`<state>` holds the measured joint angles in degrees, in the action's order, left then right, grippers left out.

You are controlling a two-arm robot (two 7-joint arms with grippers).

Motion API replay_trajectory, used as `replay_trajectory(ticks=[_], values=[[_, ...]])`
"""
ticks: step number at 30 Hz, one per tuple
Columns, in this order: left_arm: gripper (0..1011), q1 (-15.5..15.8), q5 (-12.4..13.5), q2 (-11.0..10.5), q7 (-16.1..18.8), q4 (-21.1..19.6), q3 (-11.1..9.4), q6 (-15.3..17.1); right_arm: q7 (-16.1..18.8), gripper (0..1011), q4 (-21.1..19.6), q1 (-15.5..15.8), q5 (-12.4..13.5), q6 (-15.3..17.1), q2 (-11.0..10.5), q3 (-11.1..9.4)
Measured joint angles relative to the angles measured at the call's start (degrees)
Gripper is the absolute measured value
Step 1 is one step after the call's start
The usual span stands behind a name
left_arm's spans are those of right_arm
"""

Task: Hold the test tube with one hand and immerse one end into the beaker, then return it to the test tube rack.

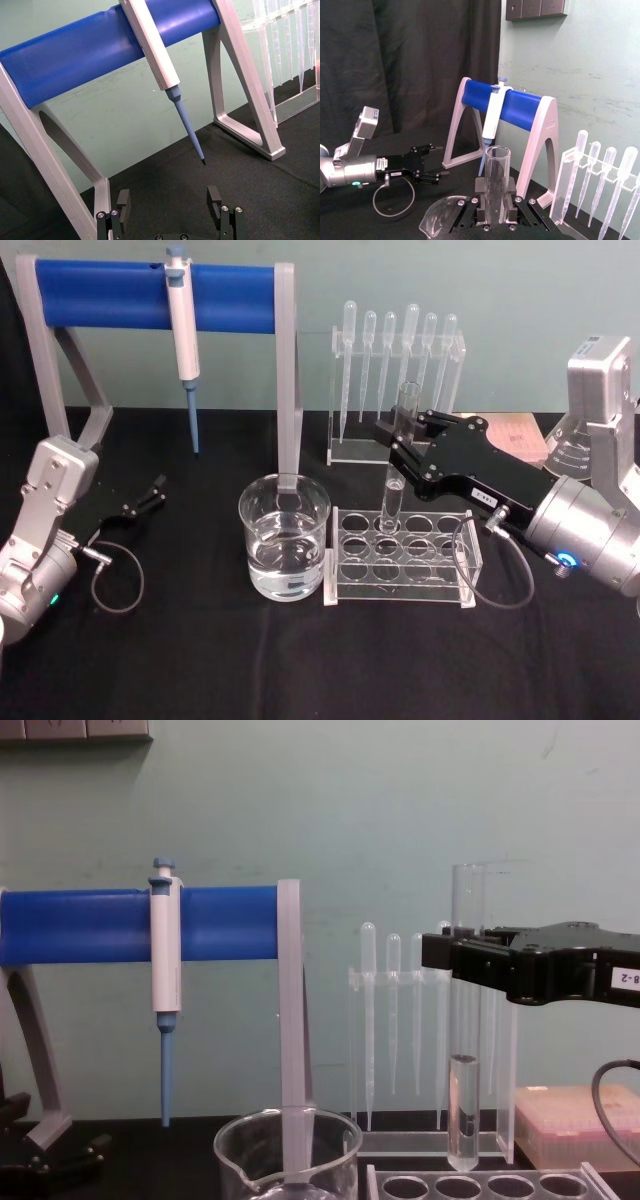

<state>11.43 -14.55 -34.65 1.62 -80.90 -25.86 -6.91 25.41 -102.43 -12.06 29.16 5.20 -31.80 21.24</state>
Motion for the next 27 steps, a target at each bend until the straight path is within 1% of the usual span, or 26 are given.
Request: replay_trajectory(ticks=[27], values=[[1000,0.0,0.0,0.0,0.0,0.0,0.0,0.0,0.06,225,0.0,0.0,0.01,0.04,0.0,0.0]])
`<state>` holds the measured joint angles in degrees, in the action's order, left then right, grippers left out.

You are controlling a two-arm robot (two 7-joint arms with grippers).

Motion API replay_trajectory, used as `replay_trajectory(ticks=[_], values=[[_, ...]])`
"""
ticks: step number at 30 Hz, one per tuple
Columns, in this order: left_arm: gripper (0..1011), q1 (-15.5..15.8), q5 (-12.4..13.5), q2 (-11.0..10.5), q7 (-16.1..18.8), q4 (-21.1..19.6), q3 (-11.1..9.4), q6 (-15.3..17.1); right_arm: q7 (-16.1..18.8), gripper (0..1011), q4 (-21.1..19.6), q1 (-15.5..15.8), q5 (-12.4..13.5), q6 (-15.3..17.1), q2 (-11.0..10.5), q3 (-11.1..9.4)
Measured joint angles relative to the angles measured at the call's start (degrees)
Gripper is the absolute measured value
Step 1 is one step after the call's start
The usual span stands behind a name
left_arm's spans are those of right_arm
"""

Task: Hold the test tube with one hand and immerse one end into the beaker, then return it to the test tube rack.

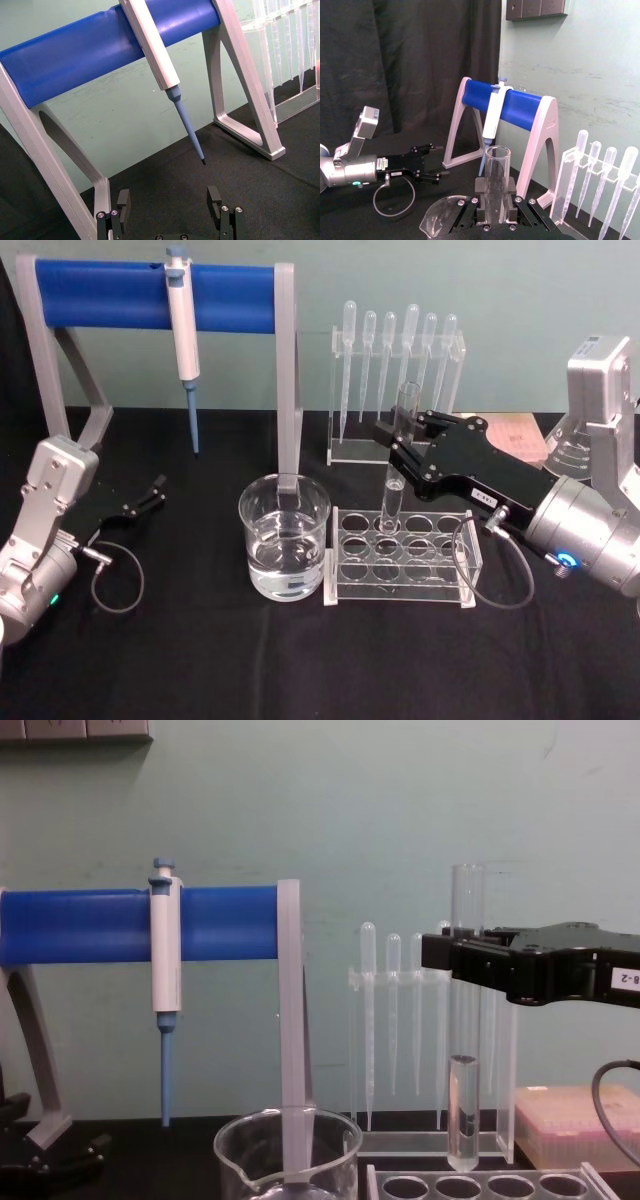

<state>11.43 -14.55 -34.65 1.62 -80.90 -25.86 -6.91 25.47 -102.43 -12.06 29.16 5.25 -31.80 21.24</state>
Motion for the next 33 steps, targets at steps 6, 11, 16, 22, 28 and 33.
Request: replay_trajectory(ticks=[6,11,16,22,28,33], values=[[1000,0.0,0.0,0.0,0.0,0.0,0.0,0.0,0.0,225,0.0,0.0,0.0,0.0,0.0,0.0],[1000,0.0,0.0,0.0,0.0,0.0,0.0,0.0,0.01,226,0.0,0.0,0.0,-0.01,0.0,0.0],[1000,0.0,0.0,0.0,0.0,0.0,0.0,0.0,0.01,225,0.0,0.0,0.0,-0.01,0.0,0.0],[1000,0.0,0.0,0.0,0.0,0.0,0.0,0.0,0.01,226,0.0,0.0,0.0,-0.01,0.0,0.0],[1000,0.0,0.0,0.0,0.0,0.0,0.0,0.0,0.01,226,0.0,0.0,0.0,-0.01,0.0,0.0],[1000,0.0,0.0,0.0,0.0,0.0,0.0,0.0,0.01,225,0.0,0.0,0.0,-0.01,0.0,0.0]])
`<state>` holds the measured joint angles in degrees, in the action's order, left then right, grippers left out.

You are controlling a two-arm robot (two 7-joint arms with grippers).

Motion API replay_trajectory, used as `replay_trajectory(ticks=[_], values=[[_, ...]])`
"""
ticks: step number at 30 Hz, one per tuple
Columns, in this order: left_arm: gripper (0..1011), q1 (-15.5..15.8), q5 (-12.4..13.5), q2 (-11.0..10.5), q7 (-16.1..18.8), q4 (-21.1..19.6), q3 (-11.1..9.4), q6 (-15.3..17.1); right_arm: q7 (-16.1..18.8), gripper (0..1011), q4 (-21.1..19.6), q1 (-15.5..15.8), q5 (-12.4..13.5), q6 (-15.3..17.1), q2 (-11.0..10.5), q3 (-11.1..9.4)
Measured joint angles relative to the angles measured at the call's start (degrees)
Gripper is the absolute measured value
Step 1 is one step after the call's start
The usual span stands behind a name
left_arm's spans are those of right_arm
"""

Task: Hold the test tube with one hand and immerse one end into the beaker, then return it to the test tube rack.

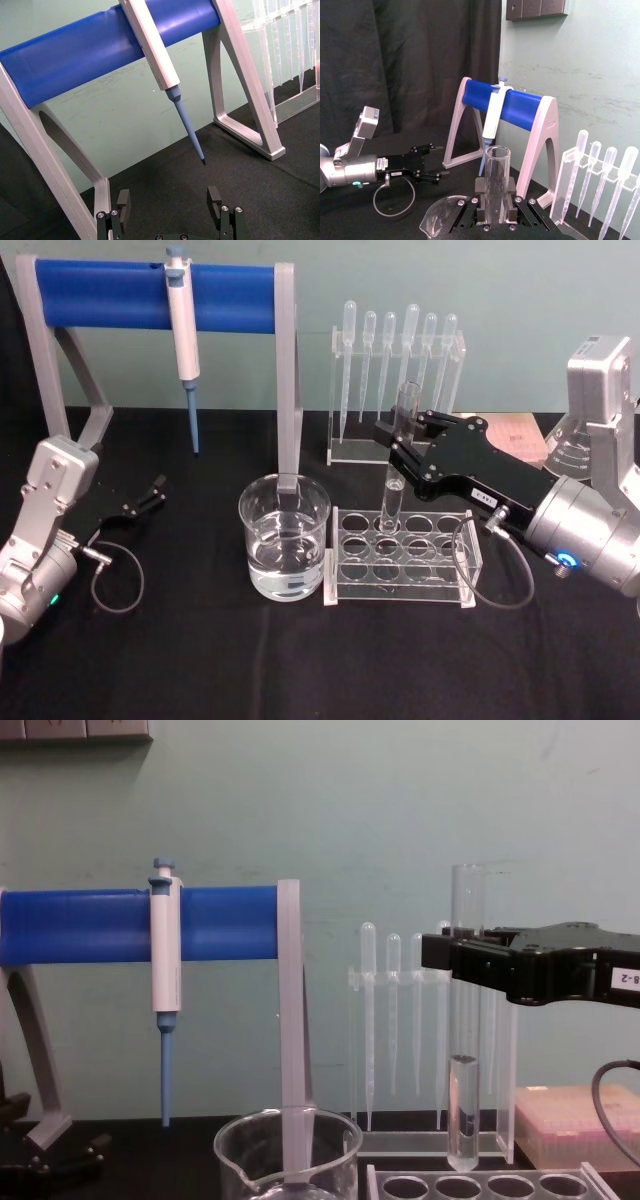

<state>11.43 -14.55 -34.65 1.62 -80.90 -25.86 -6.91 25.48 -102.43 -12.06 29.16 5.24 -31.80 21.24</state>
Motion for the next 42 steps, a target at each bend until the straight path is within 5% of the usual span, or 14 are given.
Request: replay_trajectory(ticks=[42], values=[[1000,0.0,0.0,0.0,0.0,0.0,0.0,0.0,0.0,226,0.0,0.0,0.0,0.0,0.0,0.0]])
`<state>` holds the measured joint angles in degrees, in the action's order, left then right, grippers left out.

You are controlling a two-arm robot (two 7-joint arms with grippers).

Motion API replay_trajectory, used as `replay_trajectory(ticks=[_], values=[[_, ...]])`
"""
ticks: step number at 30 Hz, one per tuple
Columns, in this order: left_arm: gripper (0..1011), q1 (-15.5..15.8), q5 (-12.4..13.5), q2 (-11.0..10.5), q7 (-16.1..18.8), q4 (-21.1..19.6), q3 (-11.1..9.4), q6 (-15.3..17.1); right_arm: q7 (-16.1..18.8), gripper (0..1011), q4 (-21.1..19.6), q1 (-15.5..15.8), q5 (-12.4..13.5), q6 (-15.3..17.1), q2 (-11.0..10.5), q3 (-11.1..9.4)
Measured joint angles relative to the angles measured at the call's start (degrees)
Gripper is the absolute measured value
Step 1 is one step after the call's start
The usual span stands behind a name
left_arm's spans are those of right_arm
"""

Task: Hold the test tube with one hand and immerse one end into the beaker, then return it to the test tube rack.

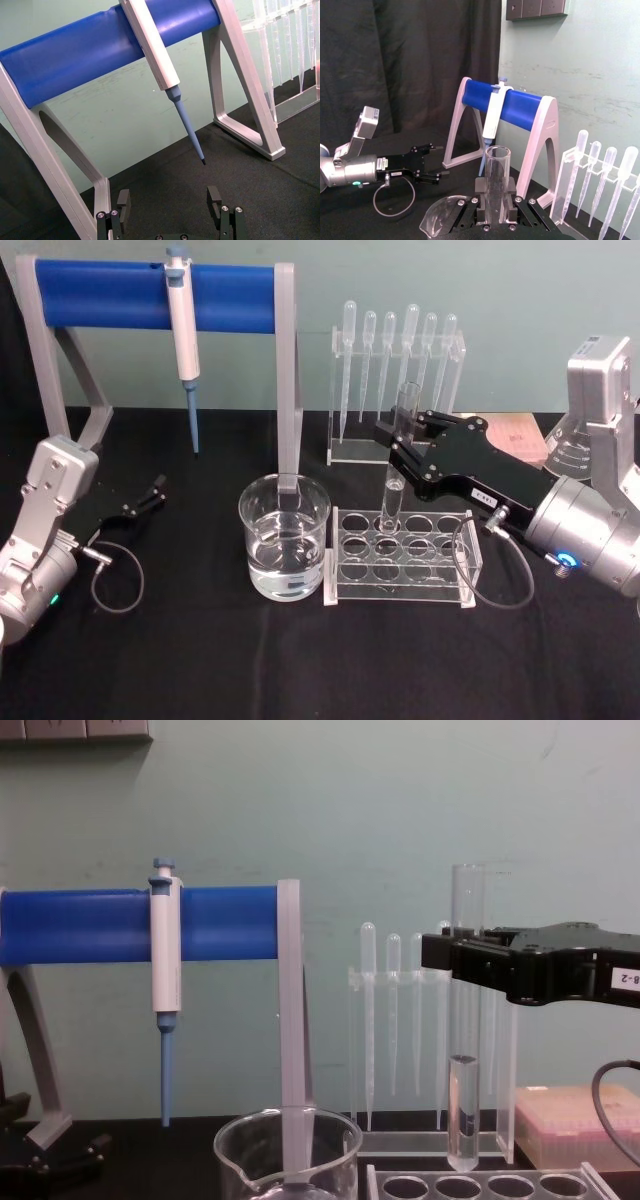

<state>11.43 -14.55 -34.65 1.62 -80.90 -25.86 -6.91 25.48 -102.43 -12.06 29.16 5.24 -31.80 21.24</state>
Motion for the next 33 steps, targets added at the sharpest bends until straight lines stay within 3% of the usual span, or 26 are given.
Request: replay_trajectory(ticks=[28,33], values=[[1000,0.0,0.0,0.0,0.0,0.0,0.0,0.0,-0.07,225,-0.29,-0.03,-0.13,0.29,-0.11,0.03],[1000,0.0,0.0,0.0,0.0,0.0,0.0,0.0,-0.1,225,-1.12,-1.61,-0.56,1.48,0.28,0.94]])
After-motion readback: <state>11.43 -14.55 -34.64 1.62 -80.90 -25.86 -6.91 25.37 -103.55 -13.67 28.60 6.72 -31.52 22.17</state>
